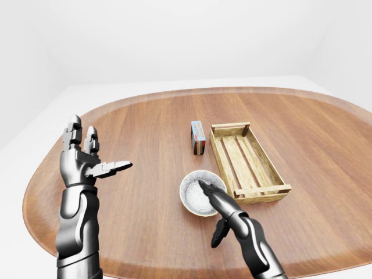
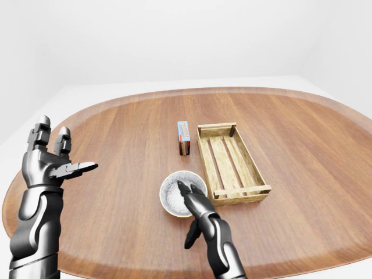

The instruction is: Pick up the bowl on the left and put it in the tray.

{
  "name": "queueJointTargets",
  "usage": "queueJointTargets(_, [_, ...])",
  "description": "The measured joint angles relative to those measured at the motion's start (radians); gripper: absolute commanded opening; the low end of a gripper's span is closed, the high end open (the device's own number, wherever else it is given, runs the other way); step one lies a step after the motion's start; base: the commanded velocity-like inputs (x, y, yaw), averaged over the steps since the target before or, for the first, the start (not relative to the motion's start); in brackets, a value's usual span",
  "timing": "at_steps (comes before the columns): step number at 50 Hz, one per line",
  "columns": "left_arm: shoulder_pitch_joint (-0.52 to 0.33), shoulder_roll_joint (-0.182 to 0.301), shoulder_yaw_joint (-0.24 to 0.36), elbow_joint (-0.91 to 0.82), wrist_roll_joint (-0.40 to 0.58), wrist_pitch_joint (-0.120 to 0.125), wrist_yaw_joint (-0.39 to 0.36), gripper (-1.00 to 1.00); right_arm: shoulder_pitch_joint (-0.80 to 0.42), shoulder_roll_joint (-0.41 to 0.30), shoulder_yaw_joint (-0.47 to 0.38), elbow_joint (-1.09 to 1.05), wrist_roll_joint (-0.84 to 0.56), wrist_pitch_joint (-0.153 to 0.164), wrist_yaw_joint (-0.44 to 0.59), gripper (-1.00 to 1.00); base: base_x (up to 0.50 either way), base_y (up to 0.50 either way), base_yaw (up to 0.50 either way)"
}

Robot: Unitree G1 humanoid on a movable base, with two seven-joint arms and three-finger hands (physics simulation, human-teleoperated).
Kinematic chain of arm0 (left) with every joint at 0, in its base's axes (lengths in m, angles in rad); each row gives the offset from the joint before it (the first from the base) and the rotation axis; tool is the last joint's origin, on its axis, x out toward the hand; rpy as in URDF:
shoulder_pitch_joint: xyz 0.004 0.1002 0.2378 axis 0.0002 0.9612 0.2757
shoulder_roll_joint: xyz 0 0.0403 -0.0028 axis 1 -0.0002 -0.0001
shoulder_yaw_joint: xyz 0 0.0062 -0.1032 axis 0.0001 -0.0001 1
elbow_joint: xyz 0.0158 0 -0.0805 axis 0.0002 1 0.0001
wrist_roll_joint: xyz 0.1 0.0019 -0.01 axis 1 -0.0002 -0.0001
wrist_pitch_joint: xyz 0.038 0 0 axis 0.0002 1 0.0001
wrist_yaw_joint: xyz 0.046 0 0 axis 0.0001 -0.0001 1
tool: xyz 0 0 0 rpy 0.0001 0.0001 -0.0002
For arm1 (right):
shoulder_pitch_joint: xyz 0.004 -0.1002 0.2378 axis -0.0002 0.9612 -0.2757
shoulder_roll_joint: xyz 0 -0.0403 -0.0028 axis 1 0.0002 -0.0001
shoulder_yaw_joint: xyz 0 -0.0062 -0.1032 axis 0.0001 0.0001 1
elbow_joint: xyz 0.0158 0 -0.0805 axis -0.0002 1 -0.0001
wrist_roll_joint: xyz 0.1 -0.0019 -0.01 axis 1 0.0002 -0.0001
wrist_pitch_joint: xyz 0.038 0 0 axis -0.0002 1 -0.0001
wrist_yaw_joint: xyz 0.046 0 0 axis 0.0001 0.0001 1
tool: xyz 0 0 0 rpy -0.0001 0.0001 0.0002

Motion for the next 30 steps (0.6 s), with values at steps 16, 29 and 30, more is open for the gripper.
queueJointTargets(16, [-0.001,0.000,-0.002,0.006,0.002,0.000,0.000,1.00,-0.004,0.001,0.001,0.028,0.002,0.000,-0.008,1.00,0.00,0.00,0.00])
queueJointTargets(29, [-0.001,0.000,-0.003,0.010,0.005,0.000,0.000,1.00,-0.016,0.005,-0.001,0.089,0.013,0.000,-0.035,1.00,0.00,0.00,0.00])
queueJointTargets(30, [-0.001,0.000,-0.003,0.009,0.005,0.000,0.000,1.00,-0.017,0.005,0.000,0.093,0.014,0.000,-0.037,1.00,0.00,0.00,0.00])
